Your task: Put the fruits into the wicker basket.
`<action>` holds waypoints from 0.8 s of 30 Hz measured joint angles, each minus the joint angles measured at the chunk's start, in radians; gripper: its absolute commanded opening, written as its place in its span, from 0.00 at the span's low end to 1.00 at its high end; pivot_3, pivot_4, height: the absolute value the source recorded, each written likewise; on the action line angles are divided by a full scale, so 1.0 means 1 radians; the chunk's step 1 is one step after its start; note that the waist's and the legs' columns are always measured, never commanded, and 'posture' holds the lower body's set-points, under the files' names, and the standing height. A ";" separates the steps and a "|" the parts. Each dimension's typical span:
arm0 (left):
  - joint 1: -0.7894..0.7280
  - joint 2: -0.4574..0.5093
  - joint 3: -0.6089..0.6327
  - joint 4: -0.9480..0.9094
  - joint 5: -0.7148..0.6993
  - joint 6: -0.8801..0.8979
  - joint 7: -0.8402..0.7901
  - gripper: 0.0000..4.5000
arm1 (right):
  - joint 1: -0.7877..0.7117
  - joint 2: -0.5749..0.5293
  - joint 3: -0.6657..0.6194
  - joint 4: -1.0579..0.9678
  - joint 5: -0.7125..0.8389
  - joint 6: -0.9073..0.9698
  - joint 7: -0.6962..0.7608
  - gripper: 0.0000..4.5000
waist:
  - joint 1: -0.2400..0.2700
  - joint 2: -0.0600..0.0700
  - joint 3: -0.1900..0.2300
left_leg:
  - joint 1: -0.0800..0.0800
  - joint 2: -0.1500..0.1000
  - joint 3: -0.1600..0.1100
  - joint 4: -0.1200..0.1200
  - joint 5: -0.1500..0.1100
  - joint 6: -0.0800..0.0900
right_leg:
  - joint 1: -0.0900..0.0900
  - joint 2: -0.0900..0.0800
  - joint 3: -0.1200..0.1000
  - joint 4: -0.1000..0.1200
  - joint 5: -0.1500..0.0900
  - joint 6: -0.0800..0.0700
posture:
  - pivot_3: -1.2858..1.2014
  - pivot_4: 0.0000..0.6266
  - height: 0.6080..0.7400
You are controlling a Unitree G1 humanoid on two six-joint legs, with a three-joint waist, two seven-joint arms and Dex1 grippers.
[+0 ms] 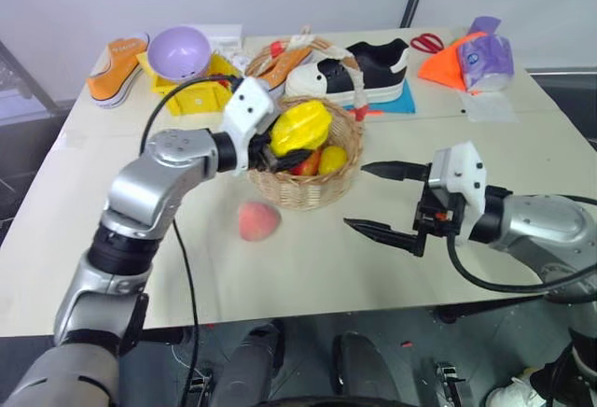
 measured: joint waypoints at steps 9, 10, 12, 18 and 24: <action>0.176 0.173 0.216 -0.074 -0.162 0.006 -0.195 0.98 | 0.031 0.015 0.009 -0.054 0.005 0.020 -0.037 1.00 | -0.016 0.000 0.000 | 0.000 0.000 -0.001 0.001 0.000 0.000 | 0.001 0.000 0.000 0.000 0.000 -0.001 | 0.52 0.24 1.00; 0.234 0.246 0.256 -0.115 -0.195 0.032 -0.236 0.98 | 0.031 0.015 0.011 -0.054 0.006 0.020 -0.037 1.00 | -0.019 0.000 0.000 | 0.000 0.000 -0.001 0.001 0.000 0.000 | 0.000 0.000 0.000 0.000 0.000 -0.001 | 0.52 0.24 1.00; 0.339 0.354 0.299 -0.173 -0.226 0.073 -0.292 0.98 | 0.033 0.013 0.009 -0.053 0.006 0.020 -0.029 1.00 | -0.018 0.001 0.000 | 0.003 0.000 -0.001 0.001 0.000 0.000 | 0.001 0.000 0.000 0.000 -0.002 -0.004 | 0.52 0.24 1.00; 0.442 0.389 0.296 -0.350 -0.237 0.135 -0.223 0.98 | 0.003 0.016 0.034 -0.041 0.004 0.016 0.004 1.00 | 0.011 0.000 0.000 | 0.004 0.000 0.000 0.002 -0.002 -0.002 | 0.004 -0.002 -0.001 -0.004 -0.002 -0.005 | 0.52 0.24 1.00; 0.426 0.358 0.106 -0.381 -0.110 0.129 -0.123 0.98 | -0.029 0.032 0.067 -0.010 -0.002 0.006 0.027 1.00 | 0.007 0.001 0.000 | 0.003 0.000 0.000 0.001 -0.002 -0.002 | 0.003 -0.001 0.000 -0.003 -0.002 -0.005 | 0.52 0.24 1.00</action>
